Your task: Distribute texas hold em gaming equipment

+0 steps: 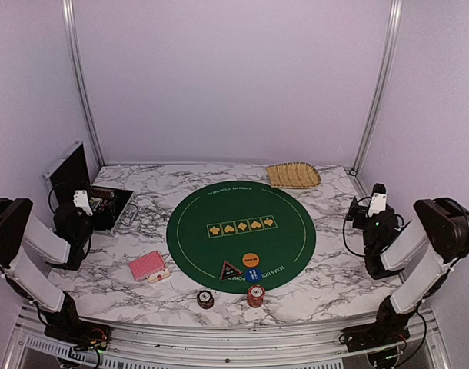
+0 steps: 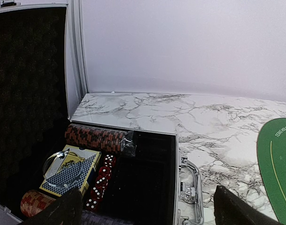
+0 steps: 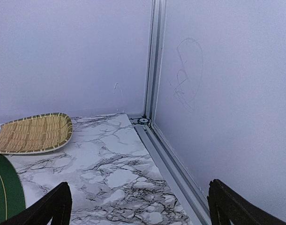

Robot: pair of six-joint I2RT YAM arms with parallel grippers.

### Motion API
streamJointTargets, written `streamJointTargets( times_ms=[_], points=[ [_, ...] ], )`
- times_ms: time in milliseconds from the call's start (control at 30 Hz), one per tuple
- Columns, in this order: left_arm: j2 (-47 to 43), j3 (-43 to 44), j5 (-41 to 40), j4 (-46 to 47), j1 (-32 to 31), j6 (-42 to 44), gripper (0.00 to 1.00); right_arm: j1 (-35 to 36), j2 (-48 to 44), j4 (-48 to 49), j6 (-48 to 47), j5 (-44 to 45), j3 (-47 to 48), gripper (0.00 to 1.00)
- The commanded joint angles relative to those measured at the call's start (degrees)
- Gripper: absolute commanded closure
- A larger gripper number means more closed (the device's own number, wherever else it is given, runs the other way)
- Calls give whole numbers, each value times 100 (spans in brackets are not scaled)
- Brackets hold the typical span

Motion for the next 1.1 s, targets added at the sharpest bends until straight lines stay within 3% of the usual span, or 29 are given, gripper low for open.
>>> streamJointTargets(
  times_ms=[0,233,300,533,633,733,800,933,1000,1067],
  points=[
    [11,41,-46,220,-5,40,1,-29,-36,-1,-19,-43,12,1],
    [-27,54,43,199,2,61,1,-51,-68,-126,87,67,35,1],
    [-310,209,115,-264,18,71,1,-67,-242,-409,237,272,49,1],
    [-1144,1047,471,-2596,67,218,1,-45,-536,121,63,198,-248,1],
    [-1470,1274,570,-3256,70,287,1,-169,-1533,-2246,750,995,513,1],
    [-1676,1564,621,-3929,77,300,1,-278,-2340,-2640,700,949,549,1],
    [-1644,1947,639,-4776,94,334,1,-287,-2951,-3382,1169,1015,693,1],
    [-1662,2553,707,-6114,146,565,1,-290,-3471,-5328,1359,602,1447,1],
    [-1712,2807,714,-6638,183,611,1,-300,-3472,-6226,2007,391,1903,1],
    [-1784,2954,757,-6996,241,633,1,-304,-3463,-6681,2020,-635,2262,1]
  ],
)
